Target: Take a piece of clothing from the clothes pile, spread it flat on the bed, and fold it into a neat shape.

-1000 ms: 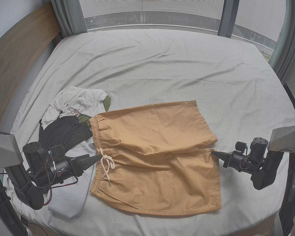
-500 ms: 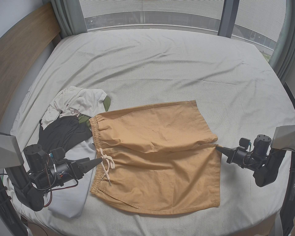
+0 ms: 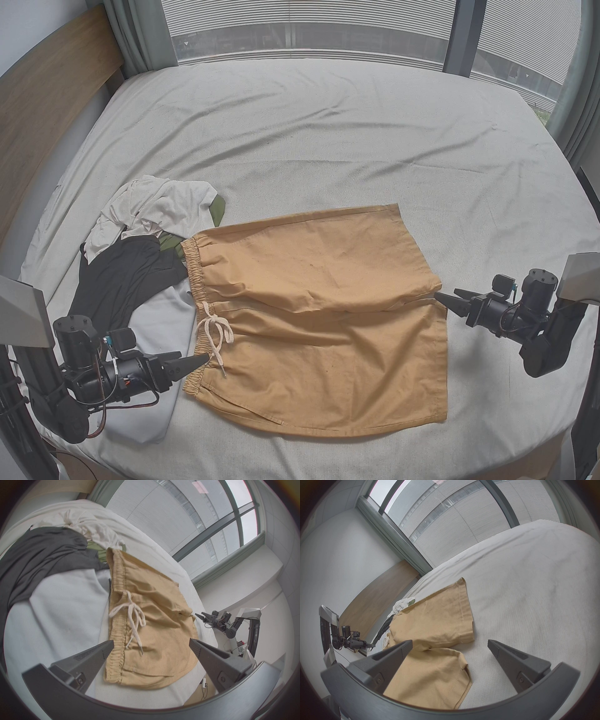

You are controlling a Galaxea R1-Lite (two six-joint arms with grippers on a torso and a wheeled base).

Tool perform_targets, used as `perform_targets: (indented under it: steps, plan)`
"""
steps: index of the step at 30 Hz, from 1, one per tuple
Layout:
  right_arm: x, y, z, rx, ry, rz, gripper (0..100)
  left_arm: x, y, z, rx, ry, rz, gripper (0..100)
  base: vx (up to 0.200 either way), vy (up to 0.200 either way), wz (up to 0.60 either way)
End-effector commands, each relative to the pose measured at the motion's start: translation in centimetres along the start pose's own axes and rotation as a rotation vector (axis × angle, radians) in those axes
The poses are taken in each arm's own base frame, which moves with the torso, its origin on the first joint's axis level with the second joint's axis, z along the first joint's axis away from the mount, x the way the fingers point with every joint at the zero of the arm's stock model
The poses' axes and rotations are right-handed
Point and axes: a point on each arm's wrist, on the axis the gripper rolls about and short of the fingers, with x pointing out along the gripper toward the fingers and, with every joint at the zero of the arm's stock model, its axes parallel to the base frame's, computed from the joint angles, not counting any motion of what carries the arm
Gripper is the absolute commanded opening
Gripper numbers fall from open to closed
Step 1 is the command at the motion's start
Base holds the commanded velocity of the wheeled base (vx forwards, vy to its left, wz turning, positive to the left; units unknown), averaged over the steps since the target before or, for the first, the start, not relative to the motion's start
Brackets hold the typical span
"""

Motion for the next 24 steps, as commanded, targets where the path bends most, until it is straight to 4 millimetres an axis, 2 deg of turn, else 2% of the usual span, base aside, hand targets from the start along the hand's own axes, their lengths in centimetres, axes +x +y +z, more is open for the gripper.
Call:
perform_targets:
  steps: [1,5,15,24]
  plan:
    - [-0.4,0.7,1.3,-0.026,-0.034,0.01,100,0.4,0.6,-1.1,-0.033,0.048,0.021,100,0.0,0.0,0.0]
    - [-0.4,0.6,1.3,-0.027,-0.036,0.011,100,0.8,1.6,-1.8,-0.06,0.073,0.059,100,0.0,0.0,0.0]
    - [-0.4,0.5,1.4,-0.03,-0.042,0.008,100,0.8,1.7,-2.2,-0.083,0.091,0.069,100,0.0,0.0,0.0]
    - [-0.3,0.6,1.5,-0.032,-0.044,0.009,100,1.3,2.7,-3.8,-0.127,0.16,0.097,100,0.0,0.0,0.0]
